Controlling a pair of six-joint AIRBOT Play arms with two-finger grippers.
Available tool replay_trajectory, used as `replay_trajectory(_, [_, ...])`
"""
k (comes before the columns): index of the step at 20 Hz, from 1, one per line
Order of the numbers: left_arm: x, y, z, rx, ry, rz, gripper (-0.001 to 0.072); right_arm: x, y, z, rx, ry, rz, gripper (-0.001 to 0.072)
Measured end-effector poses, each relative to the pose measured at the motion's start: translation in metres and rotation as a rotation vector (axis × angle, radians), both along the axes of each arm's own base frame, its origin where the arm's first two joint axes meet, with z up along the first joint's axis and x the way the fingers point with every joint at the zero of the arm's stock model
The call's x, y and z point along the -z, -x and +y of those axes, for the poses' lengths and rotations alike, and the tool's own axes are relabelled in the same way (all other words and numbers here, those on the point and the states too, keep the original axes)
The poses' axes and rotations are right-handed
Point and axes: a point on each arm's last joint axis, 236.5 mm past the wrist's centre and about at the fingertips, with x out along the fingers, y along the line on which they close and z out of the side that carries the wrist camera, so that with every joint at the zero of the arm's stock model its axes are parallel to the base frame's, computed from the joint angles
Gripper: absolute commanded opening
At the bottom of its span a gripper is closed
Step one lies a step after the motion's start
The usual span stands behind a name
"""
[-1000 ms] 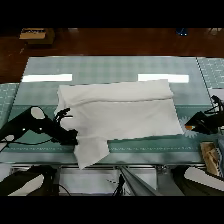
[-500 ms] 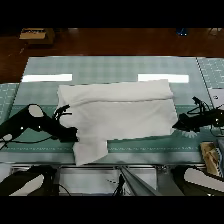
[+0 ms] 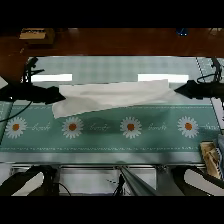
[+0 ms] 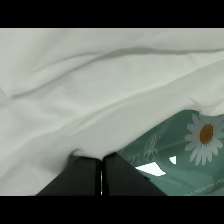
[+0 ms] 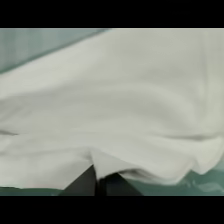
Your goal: Fold the shirts.
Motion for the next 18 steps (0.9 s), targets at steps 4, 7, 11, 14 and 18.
replay_trajectory(4, [0.013, -0.041, 0.01, -0.038, 0.01, 0.002, 0.0019, 0.005, -0.06, 0.004, 0.074, 0.055, -0.101, 0.0031])
replay_trajectory(7, [0.018, -0.077, 0.015, -0.053, 0.017, -0.008, 0.0019, 0.01, -0.094, 0.002, 0.119, 0.08, -0.145, 0.0031])
replay_trajectory(11, [0.043, -0.112, 0.012, -0.03, 0.035, 0.038, 0.002, 0.032, -0.118, -0.003, 0.163, 0.092, -0.14, 0.0032])
replay_trajectory(14, [0.072, -0.12, 0.006, 0.003, 0.047, 0.109, 0.0034, 0.058, -0.12, -0.004, 0.162, 0.098, -0.094, 0.0033])
replay_trajectory(18, [0.093, -0.122, 0.004, 0.023, 0.061, 0.157, 0.0341, 0.086, -0.117, -0.008, 0.149, 0.13, -0.042, 0.0033])
